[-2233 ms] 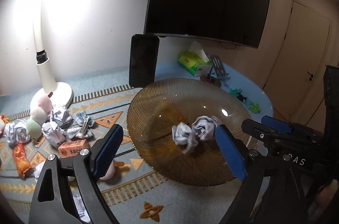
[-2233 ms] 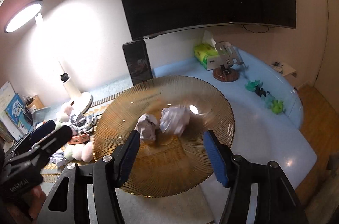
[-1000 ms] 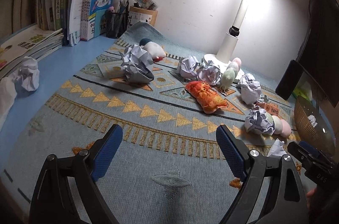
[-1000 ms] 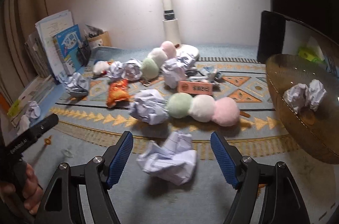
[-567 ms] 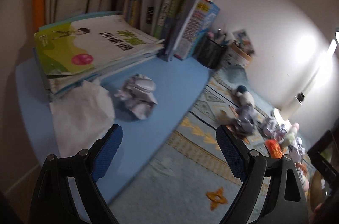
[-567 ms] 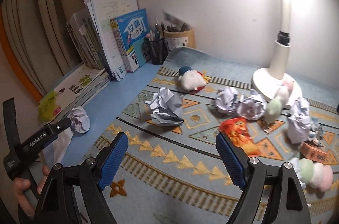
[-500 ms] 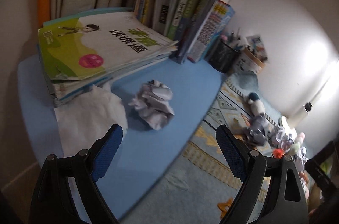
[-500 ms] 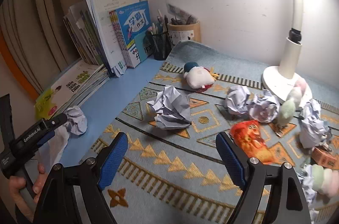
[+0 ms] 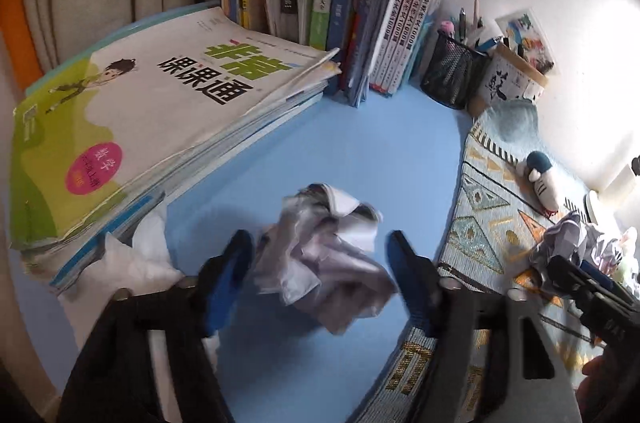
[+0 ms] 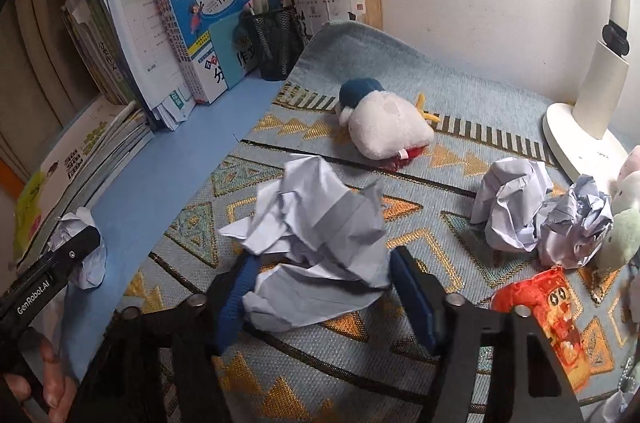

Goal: Organize objects
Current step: 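Grasp a paper ball with the left tool while the right tool grasps another, then carry both paper balls to the bowl and release them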

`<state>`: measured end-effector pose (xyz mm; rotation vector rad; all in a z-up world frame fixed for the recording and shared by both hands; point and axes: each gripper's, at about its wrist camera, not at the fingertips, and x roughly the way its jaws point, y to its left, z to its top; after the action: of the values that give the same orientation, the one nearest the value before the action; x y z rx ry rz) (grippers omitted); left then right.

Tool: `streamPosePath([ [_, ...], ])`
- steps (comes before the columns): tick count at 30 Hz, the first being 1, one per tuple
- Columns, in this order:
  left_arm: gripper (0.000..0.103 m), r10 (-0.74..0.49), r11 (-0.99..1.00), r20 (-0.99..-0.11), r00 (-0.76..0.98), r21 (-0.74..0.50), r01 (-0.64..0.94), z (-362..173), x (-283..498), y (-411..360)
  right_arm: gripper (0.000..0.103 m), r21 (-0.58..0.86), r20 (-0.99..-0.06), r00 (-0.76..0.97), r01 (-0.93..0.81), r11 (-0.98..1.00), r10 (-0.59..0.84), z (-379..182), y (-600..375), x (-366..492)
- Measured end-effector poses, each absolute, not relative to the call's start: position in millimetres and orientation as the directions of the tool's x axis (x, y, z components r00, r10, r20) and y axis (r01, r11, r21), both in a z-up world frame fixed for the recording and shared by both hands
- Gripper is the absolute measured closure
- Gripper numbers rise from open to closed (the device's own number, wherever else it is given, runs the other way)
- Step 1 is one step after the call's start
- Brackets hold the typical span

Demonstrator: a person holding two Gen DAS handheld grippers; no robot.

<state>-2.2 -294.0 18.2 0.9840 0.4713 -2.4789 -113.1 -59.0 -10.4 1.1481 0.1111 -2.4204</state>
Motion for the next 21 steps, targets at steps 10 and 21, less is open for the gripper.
streamPosePath([
  [10,0.053,-0.249,-0.869,-0.667,-0.702,-0.167,0.467,20,1,-288,0.05,0.095,-0.669,-0.61,0.496,-0.863,-0.424,8,-63,-86],
  [21,0.053,-0.141,-0.95,-0.568,-0.811,-0.152,0.272,64,57,-200,0.05,0.162,-0.637,-0.652,0.408,-0.899,-0.411,42,30,20],
])
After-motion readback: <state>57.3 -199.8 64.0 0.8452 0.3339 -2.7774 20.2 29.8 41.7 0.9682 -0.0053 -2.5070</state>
